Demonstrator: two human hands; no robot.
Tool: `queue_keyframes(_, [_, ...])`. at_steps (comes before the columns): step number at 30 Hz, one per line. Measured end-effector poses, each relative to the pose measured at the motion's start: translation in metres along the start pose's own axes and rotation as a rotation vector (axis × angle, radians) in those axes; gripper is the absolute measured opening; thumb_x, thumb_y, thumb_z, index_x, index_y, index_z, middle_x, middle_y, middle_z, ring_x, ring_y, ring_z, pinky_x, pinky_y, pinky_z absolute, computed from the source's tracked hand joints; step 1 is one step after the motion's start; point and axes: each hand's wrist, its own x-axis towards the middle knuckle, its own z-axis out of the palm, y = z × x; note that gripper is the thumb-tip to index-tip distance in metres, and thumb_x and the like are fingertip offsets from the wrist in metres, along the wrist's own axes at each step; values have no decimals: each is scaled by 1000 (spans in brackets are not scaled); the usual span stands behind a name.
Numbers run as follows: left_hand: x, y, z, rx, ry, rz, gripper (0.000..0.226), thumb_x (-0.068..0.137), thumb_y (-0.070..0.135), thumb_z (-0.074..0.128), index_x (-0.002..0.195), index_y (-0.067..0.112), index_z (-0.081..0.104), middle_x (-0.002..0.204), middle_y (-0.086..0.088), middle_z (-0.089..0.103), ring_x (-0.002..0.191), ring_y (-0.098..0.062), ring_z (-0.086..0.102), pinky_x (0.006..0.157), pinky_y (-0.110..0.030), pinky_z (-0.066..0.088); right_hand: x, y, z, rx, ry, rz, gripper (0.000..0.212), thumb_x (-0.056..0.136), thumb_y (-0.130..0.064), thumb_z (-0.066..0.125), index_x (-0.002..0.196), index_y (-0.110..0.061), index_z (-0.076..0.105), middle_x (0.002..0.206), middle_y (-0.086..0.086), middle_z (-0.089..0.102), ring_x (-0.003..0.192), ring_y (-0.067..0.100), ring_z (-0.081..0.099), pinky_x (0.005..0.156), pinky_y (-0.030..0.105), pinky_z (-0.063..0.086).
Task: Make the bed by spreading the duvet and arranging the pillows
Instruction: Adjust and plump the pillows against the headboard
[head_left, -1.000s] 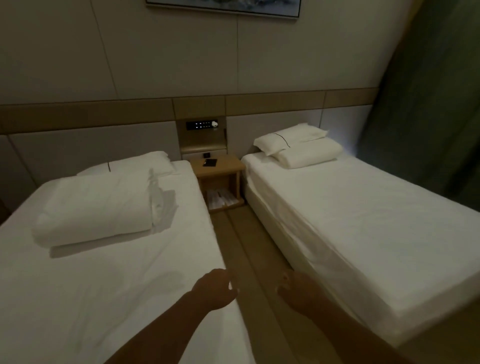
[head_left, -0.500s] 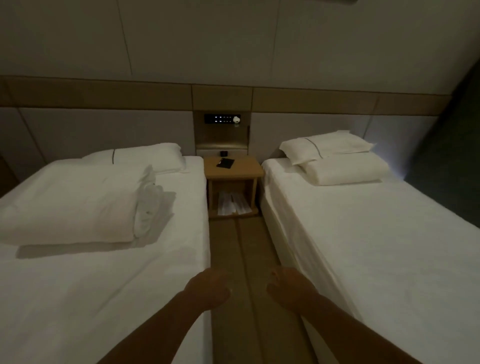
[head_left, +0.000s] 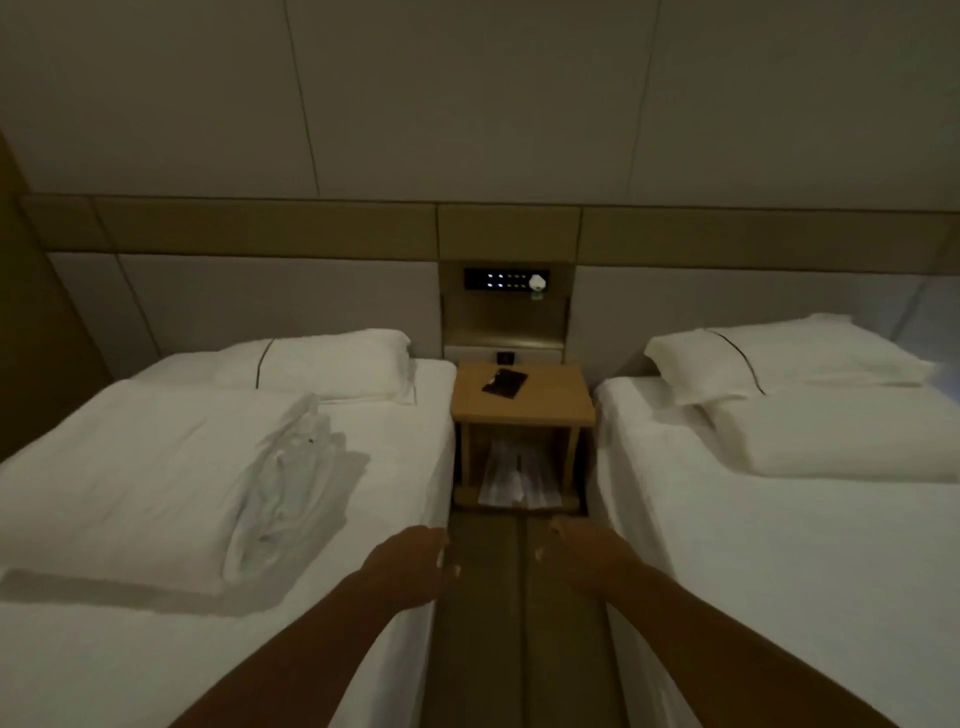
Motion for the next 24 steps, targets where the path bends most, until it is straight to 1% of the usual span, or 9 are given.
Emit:
queue_keyframes(2, [54,8,-10,-1,12,-59,52,95,48,47,139,21,41,141,-3,47,131,-20,44,106,-33,37,65,22,-29,11,-37,-33,52,91,-48,52,132,-16,50,135,6,51,126,24,49,104,38,43])
queue_keyframes(4, [99,14,-27,-13,20,-117,52,94,48,47,140,22,40,141,-2,47,131,-19,44,106,-33,37,126,35,-59,-24,-94,-67,65,92,-52,49,145,-16,37,149,7,39,135,27,40,110,39,38])
queue_keyframes(6, [138,15,-45,-21,35,-158,52,95,48,46,139,22,41,139,-1,49,129,-19,45,105,-32,38,184,40,-81,-79,-122,-119,70,94,-52,48,150,-15,28,155,8,31,140,27,34,114,39,32])
queue_keyframes(12, [239,-24,-89,-50,92,-294,51,95,49,45,138,20,42,132,-3,53,124,-20,49,102,-33,41,328,-4,-121,-94,-206,-265,63,96,-43,47,149,-13,31,153,7,35,139,26,36,111,35,34])
queue_keyframes(14, [273,-50,-98,-74,106,-344,50,95,48,46,138,21,42,133,-3,52,125,-19,49,103,-33,41,372,-27,-123,-83,-222,-321,63,92,-47,48,142,-10,40,145,7,45,128,22,46,96,29,38])
queue_keyframes(16, [310,-83,-109,-92,127,-385,50,94,48,47,137,21,43,134,-2,52,125,-18,48,103,-33,40,426,-49,-119,-90,-207,-375,74,81,-61,44,132,-8,48,134,14,54,105,16,50,82,26,38])
queue_keyframes(18, [348,-116,-120,-114,145,-416,51,94,48,47,136,20,44,134,-2,52,124,-18,49,103,-32,40,482,-72,-118,-111,-212,-393,65,83,-58,45,129,-13,49,129,12,56,106,18,53,85,28,44])
queue_keyframes(20, [387,-151,-133,-137,157,-442,51,94,47,47,137,20,44,135,-2,52,125,-18,48,103,-31,39,528,-103,-127,-161,-224,-415,55,92,-48,49,136,-15,44,135,8,53,119,23,52,92,29,43])
queue_keyframes(24, [450,-208,-168,-171,156,-492,50,95,45,48,137,17,44,135,-4,52,126,-19,47,103,-29,37,612,-155,-146,-181,-243,-432,61,93,-49,50,143,-18,38,141,7,48,127,22,48,103,31,40])
